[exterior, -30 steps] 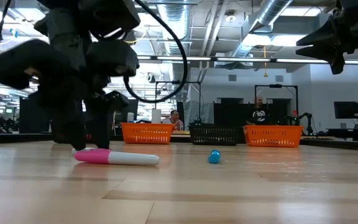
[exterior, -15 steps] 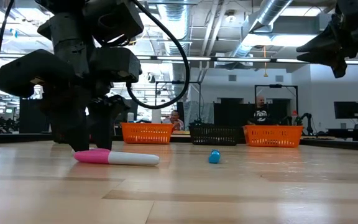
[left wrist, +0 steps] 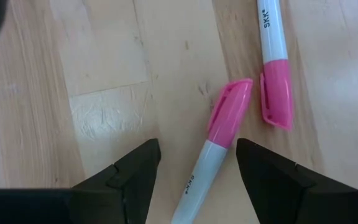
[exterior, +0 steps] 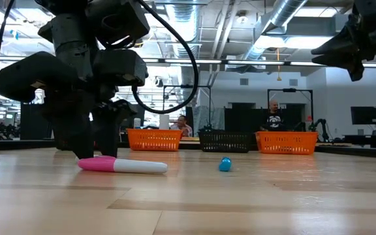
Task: Pick & Place Markers
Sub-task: Put the small pink highlighter pen into the right orange bin
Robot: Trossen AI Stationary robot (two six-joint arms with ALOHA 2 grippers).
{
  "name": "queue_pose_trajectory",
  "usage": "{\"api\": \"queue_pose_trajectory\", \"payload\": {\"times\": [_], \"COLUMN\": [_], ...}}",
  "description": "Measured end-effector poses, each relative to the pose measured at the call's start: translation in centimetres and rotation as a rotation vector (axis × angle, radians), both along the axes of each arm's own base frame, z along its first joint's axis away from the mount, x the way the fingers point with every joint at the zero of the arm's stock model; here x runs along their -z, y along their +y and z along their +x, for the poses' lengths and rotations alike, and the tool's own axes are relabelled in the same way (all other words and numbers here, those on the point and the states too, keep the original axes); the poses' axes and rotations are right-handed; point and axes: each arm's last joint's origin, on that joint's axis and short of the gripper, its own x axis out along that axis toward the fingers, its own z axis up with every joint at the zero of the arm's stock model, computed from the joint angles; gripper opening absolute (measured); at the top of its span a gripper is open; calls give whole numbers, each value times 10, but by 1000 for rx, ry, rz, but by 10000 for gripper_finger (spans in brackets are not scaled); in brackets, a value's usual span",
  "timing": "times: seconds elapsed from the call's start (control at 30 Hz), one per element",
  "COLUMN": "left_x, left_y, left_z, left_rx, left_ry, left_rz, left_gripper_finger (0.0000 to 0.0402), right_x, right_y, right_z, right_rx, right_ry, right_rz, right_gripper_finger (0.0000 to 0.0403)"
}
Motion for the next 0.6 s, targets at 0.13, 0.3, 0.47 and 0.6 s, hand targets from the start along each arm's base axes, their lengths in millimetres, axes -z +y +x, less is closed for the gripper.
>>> {"api": "queue_pose_trajectory", "payload": {"times": [0.13,0.3,0.47,0.6], "left_x": [-4,-4,-4,-4], "left_y": [1,1,2,1], "left_z": [-1,0,0,0], "left_rx": [-15,-35,-38,-35], "left_ry": [-24,-28,-29,-28], "left_rz": [27,27,27,24], "left_gripper_finger": [220,220,220,220], "right_x": [0,-1,-4,-8], "right_y": [0,0,0,0], "right_z": [0,0,0,1], "right_rx": [-1,-3,-4,-6], "right_ry": [2,1,-23,-59], "right_rz": [-16,-29,-37,-66], "right_gripper_finger": [113,113,113,113]}}
